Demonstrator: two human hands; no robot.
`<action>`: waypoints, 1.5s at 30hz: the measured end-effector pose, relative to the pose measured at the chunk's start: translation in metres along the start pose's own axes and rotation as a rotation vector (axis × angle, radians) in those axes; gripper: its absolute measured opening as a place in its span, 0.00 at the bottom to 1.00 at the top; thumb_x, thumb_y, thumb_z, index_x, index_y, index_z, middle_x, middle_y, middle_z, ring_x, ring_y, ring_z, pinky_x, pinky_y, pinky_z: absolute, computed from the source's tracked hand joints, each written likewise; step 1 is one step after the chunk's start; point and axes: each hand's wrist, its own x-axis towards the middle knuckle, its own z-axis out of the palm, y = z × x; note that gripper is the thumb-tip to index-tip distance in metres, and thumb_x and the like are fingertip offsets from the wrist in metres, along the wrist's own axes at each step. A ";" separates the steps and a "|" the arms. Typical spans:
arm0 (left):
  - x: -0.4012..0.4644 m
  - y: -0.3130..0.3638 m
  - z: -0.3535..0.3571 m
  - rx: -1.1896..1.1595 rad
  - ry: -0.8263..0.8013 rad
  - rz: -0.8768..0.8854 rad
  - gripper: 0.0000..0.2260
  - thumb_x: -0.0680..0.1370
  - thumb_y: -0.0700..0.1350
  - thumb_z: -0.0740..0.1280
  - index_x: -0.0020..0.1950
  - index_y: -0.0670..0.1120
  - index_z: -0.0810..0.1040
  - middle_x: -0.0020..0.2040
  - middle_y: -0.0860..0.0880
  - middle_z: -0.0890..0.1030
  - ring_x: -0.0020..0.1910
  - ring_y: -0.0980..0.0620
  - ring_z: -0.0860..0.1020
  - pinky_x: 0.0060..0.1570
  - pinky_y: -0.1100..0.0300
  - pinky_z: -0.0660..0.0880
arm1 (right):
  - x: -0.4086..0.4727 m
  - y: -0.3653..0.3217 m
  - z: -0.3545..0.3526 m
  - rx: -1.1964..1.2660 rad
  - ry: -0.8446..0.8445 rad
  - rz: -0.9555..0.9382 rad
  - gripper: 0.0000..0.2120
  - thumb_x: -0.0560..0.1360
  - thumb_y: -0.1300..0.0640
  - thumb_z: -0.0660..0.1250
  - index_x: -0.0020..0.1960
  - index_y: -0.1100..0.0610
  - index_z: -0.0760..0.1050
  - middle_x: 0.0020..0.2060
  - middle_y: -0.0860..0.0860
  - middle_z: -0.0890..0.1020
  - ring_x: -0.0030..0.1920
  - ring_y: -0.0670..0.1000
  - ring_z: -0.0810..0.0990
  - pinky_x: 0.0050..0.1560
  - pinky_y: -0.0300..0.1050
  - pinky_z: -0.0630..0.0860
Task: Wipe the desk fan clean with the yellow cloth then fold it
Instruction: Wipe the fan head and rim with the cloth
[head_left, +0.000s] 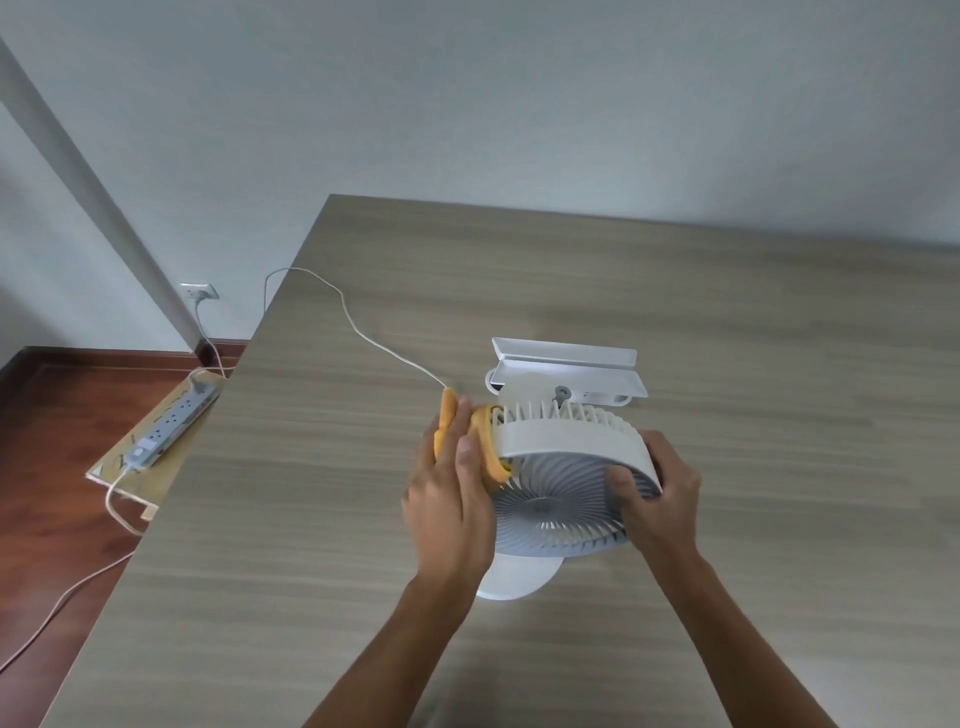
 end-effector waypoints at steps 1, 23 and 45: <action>0.001 0.005 -0.001 0.051 0.004 0.051 0.22 0.81 0.54 0.46 0.70 0.59 0.71 0.71 0.57 0.71 0.63 0.52 0.76 0.52 0.57 0.74 | -0.001 -0.001 0.001 0.000 -0.009 0.008 0.35 0.69 0.27 0.61 0.52 0.59 0.77 0.42 0.35 0.81 0.40 0.36 0.80 0.36 0.26 0.72; 0.029 0.001 0.001 0.028 -0.072 0.181 0.20 0.80 0.55 0.50 0.69 0.59 0.71 0.71 0.58 0.72 0.60 0.64 0.75 0.51 0.63 0.74 | -0.001 0.007 0.009 -0.098 0.058 0.044 0.31 0.70 0.35 0.61 0.56 0.62 0.77 0.42 0.53 0.81 0.43 0.40 0.80 0.34 0.28 0.74; 0.022 -0.009 -0.012 -0.189 -0.044 -0.195 0.13 0.76 0.50 0.49 0.41 0.51 0.72 0.43 0.48 0.78 0.42 0.46 0.73 0.43 0.52 0.67 | -0.009 -0.009 0.012 -0.085 0.028 0.048 0.40 0.68 0.25 0.60 0.55 0.62 0.77 0.41 0.47 0.80 0.43 0.32 0.80 0.34 0.25 0.74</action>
